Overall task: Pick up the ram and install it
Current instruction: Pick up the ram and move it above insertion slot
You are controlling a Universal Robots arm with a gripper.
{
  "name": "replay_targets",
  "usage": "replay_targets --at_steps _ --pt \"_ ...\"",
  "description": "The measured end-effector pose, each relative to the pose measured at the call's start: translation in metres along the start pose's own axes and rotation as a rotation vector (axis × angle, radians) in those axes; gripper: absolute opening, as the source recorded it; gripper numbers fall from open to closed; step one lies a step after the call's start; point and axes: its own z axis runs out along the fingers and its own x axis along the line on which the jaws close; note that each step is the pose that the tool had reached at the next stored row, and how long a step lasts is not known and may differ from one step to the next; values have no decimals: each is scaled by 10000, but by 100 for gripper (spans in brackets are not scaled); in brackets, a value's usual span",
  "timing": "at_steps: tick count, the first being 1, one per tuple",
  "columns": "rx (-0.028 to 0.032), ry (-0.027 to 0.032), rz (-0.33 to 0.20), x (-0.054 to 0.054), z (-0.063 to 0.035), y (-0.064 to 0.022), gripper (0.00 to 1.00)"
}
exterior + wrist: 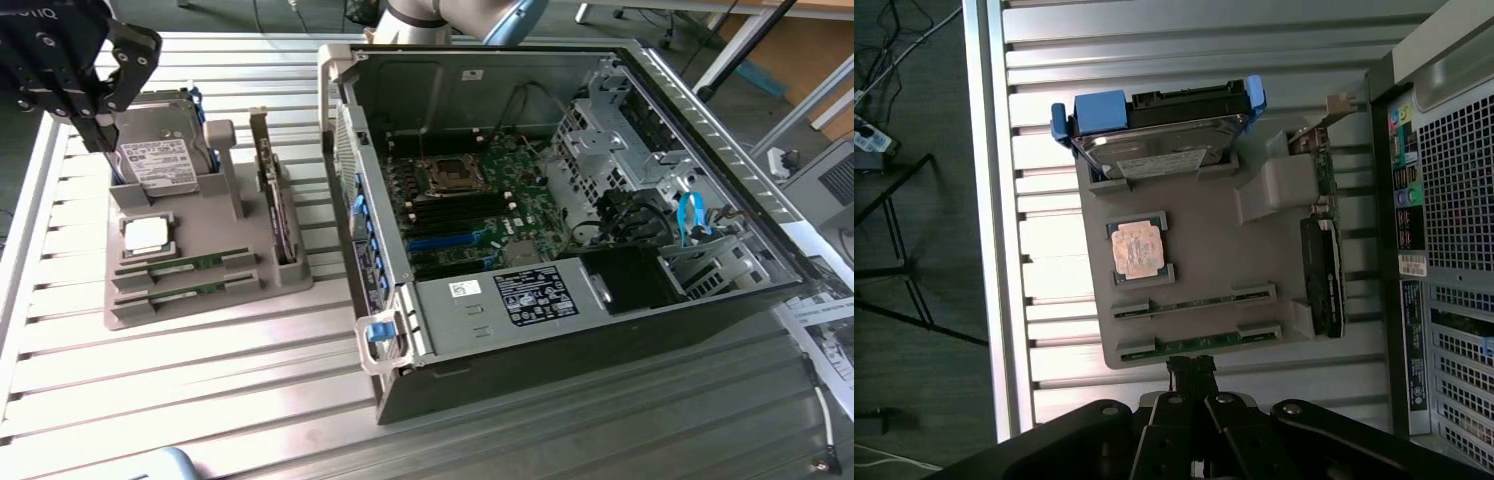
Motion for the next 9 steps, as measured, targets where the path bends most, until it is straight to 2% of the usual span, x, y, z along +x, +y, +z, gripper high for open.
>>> replay_targets --at_steps 5,9 --pt "-2 2 -65 0 0 0 11" --pt "-9 15 -356 0 1 0 11"
